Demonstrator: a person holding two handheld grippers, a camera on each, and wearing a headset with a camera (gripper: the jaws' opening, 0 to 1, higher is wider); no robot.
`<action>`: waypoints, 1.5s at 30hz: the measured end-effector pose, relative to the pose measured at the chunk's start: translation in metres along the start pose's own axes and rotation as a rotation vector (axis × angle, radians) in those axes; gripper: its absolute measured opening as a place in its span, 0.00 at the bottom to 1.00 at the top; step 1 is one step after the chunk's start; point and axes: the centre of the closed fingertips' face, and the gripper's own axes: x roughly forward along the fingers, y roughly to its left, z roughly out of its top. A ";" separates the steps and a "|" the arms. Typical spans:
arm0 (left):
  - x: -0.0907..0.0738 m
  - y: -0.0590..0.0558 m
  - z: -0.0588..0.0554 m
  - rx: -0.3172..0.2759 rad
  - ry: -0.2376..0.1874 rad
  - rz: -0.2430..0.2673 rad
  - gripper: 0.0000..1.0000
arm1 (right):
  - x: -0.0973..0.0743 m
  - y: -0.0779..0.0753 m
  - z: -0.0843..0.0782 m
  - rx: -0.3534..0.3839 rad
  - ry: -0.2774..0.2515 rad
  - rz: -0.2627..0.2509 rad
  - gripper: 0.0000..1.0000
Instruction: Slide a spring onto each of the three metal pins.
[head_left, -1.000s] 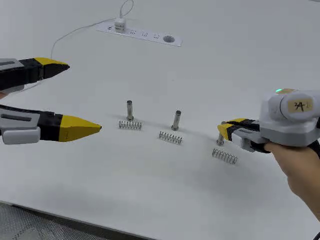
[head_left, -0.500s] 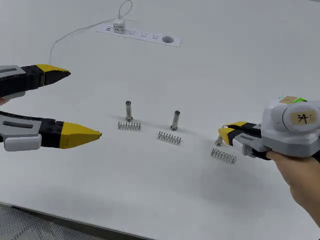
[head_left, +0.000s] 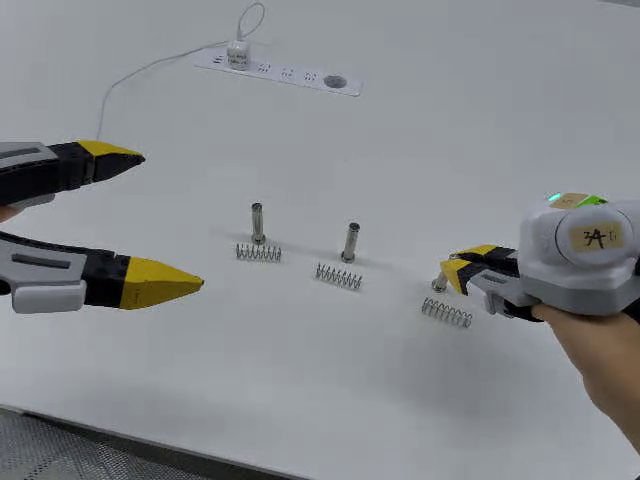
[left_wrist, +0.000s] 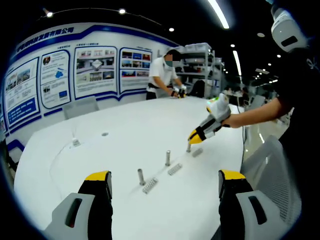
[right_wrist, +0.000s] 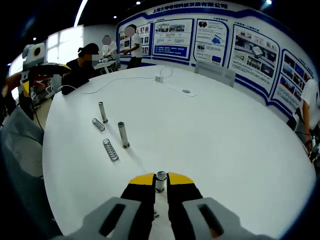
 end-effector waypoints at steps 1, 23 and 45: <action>0.000 0.000 0.001 -0.001 -0.002 0.001 0.90 | 0.000 0.000 0.000 0.000 0.000 -0.002 0.09; -0.003 -0.001 0.004 -0.016 -0.019 0.010 0.85 | -0.008 0.001 0.006 0.005 -0.022 0.001 0.18; -0.002 0.001 0.003 -0.034 -0.023 0.014 0.79 | -0.039 -0.002 0.026 -0.005 -0.148 0.003 0.23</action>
